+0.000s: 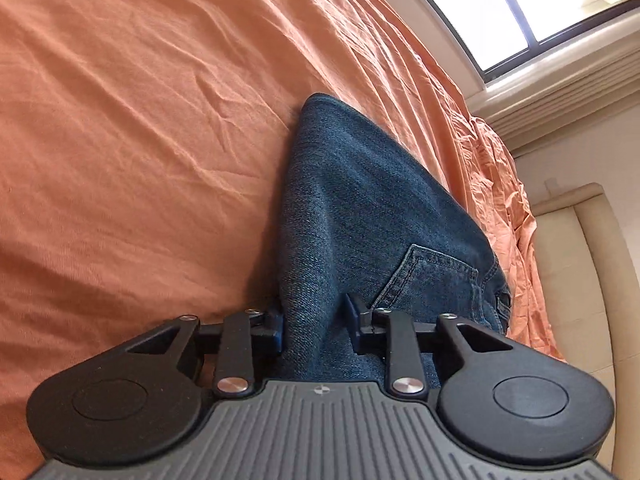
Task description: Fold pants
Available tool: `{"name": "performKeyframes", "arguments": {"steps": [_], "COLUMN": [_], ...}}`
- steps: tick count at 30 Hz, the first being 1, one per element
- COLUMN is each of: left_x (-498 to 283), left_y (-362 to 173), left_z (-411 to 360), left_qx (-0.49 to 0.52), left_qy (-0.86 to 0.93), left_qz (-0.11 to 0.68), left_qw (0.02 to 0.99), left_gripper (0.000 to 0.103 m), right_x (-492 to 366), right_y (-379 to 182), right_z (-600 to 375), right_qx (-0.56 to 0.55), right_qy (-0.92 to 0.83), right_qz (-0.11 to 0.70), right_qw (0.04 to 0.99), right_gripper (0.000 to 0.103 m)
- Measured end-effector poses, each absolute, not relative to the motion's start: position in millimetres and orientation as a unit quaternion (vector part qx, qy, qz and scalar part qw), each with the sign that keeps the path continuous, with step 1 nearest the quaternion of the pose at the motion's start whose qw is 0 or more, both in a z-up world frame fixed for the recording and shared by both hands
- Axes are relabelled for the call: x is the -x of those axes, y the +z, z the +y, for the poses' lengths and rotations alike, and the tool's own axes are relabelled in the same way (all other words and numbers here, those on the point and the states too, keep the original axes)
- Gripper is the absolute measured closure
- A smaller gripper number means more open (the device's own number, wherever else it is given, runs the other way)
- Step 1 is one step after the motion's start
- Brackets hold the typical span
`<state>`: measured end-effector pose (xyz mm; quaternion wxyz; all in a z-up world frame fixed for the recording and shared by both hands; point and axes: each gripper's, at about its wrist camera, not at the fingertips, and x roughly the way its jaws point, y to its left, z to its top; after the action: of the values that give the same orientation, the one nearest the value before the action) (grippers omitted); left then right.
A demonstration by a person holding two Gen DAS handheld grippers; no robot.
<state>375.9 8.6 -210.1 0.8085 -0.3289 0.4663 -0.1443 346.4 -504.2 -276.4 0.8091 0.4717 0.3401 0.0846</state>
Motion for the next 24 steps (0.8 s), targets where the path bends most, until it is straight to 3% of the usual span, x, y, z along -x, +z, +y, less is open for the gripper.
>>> {"name": "performKeyframes", "arguments": {"steps": [6, 16, 24], "left_x": [-373, -365, -334], "left_y": [-192, -161, -130], "left_z": [-2, -10, -7], "left_qx": [0.284, 0.246, 0.201], "left_qy": [-0.148, -0.153, -0.167], "left_qz": [0.459, 0.446, 0.466], "left_qw": [0.829, 0.847, 0.845], "left_gripper": [0.094, 0.097, 0.097], "right_x": [-344, -329, -284], "right_y": [-260, -226, -199], "right_z": [-496, -488, -472], "right_qx": [-0.438, -0.42, -0.414], "right_qy": [0.092, 0.106, 0.111], "right_qz": [0.328, 0.307, 0.353], "right_qw": [0.832, 0.847, 0.831], "right_gripper": [0.077, 0.081, 0.082]}}
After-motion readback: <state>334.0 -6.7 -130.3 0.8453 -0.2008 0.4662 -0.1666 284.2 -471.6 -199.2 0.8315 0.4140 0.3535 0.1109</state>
